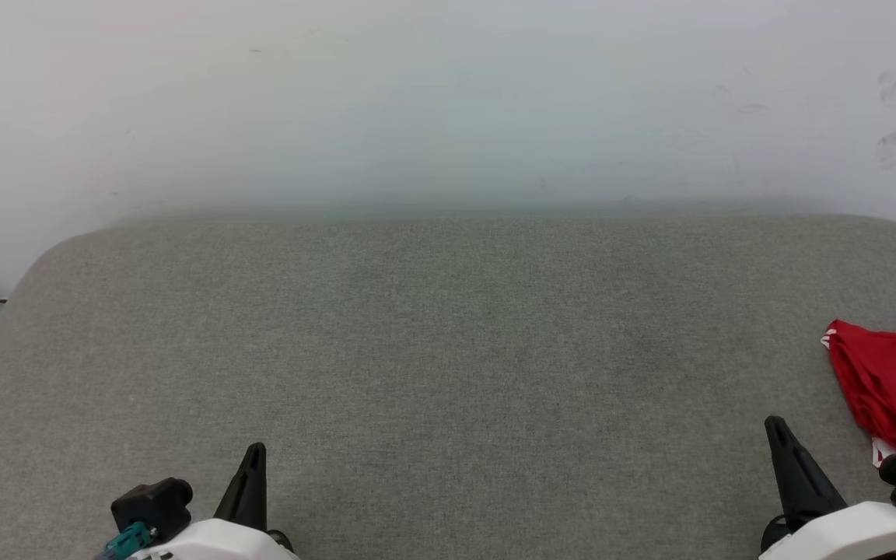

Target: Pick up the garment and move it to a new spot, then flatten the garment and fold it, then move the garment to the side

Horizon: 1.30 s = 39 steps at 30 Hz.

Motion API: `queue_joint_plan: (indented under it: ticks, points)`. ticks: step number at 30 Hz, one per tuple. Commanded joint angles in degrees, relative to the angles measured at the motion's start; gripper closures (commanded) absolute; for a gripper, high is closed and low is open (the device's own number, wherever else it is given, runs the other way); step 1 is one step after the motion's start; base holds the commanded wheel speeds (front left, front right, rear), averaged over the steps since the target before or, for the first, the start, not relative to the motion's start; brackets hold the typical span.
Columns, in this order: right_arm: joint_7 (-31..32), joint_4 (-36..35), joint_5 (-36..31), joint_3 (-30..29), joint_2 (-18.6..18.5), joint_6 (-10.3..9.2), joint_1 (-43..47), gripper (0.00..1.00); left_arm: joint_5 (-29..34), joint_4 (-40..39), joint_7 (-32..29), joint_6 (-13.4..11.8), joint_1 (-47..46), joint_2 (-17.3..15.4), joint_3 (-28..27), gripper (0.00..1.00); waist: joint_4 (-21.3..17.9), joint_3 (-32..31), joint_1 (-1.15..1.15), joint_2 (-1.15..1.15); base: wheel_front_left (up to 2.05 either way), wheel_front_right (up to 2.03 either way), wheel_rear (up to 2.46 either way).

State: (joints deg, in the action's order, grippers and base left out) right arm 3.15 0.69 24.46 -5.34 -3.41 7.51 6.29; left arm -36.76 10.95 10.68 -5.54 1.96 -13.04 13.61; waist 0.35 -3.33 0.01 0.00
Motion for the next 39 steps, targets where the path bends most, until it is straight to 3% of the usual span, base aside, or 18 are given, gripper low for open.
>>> queue_joint_plan:
  ticks: [1,39]
  points:
    - [0.07,-0.37,2.38,-0.15,0.04,-0.01,-1.96,1.00,-1.84,-0.54,-0.39,0.48,-1.78,0.11,-1.01,1.00,0.00,0.04,0.00,0.00,0.00,0.00,0.00]
    - [1.67,6.12,33.93,-0.64,0.31,-0.01,-7.36,1.00,-28.06,1.12,-8.20,6.66,-5.17,4.66,-9.95,1.00,-0.13,1.29,0.00,0.00,0.00,0.00,0.00]
